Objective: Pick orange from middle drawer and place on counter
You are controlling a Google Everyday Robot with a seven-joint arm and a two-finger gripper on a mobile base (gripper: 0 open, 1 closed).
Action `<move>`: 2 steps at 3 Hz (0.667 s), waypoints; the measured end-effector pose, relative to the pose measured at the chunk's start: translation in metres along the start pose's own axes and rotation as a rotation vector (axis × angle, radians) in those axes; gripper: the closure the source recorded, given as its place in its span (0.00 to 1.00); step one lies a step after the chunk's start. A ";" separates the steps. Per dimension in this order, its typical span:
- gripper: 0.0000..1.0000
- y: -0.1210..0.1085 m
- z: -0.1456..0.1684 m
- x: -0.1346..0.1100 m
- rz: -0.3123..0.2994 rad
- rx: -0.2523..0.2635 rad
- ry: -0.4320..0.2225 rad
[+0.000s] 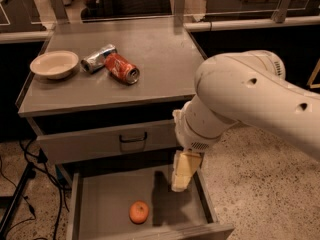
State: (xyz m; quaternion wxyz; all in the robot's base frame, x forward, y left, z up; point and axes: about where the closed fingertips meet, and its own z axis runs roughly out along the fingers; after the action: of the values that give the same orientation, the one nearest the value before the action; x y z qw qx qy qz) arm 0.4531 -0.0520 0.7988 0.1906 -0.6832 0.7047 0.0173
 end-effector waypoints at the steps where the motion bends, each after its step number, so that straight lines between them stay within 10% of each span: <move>1: 0.00 0.000 0.001 0.000 0.001 0.000 0.003; 2: 0.00 0.008 0.025 -0.005 0.009 -0.014 0.067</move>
Offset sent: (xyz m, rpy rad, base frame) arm -0.0051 0.0311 -0.0638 -0.1667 0.0597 -0.0544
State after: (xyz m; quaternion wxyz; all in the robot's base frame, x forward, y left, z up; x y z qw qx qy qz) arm 0.4512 -0.0395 0.7749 0.1620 -0.6816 0.7135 0.0000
